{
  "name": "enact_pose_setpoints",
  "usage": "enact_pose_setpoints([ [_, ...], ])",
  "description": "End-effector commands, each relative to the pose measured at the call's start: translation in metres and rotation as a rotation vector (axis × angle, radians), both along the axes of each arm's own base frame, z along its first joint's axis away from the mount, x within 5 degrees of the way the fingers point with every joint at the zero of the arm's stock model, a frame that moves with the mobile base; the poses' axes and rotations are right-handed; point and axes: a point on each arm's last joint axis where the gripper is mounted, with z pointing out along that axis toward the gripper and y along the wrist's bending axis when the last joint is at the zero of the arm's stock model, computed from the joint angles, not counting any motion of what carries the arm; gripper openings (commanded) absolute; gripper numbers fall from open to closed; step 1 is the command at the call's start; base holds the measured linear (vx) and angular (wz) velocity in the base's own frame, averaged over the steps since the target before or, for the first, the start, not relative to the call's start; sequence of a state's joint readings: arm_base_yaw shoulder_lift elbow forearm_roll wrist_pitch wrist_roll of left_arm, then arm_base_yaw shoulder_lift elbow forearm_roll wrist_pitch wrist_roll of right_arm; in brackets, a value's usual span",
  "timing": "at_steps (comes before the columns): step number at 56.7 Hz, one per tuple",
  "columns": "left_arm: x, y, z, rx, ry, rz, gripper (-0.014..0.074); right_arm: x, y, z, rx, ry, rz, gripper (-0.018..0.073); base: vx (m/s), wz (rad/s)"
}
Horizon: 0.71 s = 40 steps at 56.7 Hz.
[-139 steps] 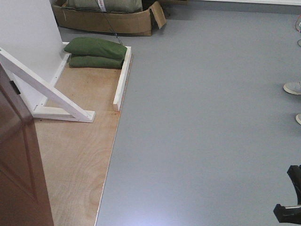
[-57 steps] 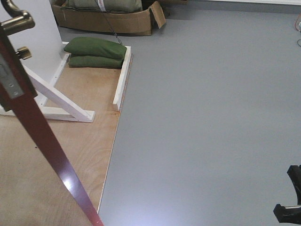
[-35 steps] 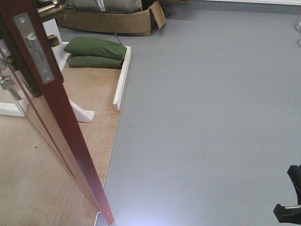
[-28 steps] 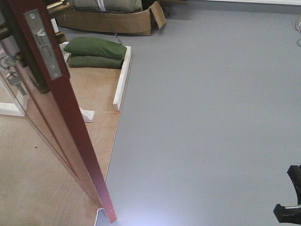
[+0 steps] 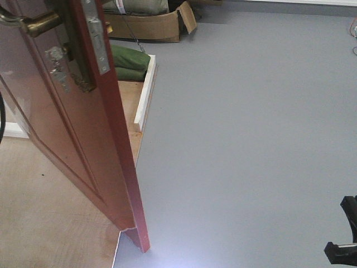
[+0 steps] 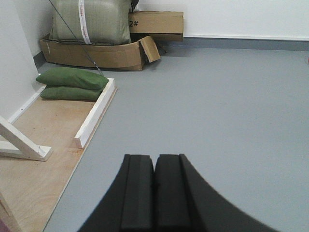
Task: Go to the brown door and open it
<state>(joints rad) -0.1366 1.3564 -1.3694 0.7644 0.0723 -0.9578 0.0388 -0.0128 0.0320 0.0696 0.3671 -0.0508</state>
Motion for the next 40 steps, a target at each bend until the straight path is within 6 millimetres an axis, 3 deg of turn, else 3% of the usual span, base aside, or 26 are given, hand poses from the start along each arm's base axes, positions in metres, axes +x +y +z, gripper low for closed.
enact_pose_setpoints([
  [1,-0.008,-0.011,0.020,-0.024,-0.124,-0.100,0.0036,0.002,0.000,0.006,-0.006,-0.078,-0.004,0.0000,0.00,0.00],
  [40,0.016,-0.047,-0.002,-0.031,-0.128,-0.269,0.0036,0.002,0.000,0.006,-0.006,-0.078,-0.004,0.0000,0.00,0.00],
])
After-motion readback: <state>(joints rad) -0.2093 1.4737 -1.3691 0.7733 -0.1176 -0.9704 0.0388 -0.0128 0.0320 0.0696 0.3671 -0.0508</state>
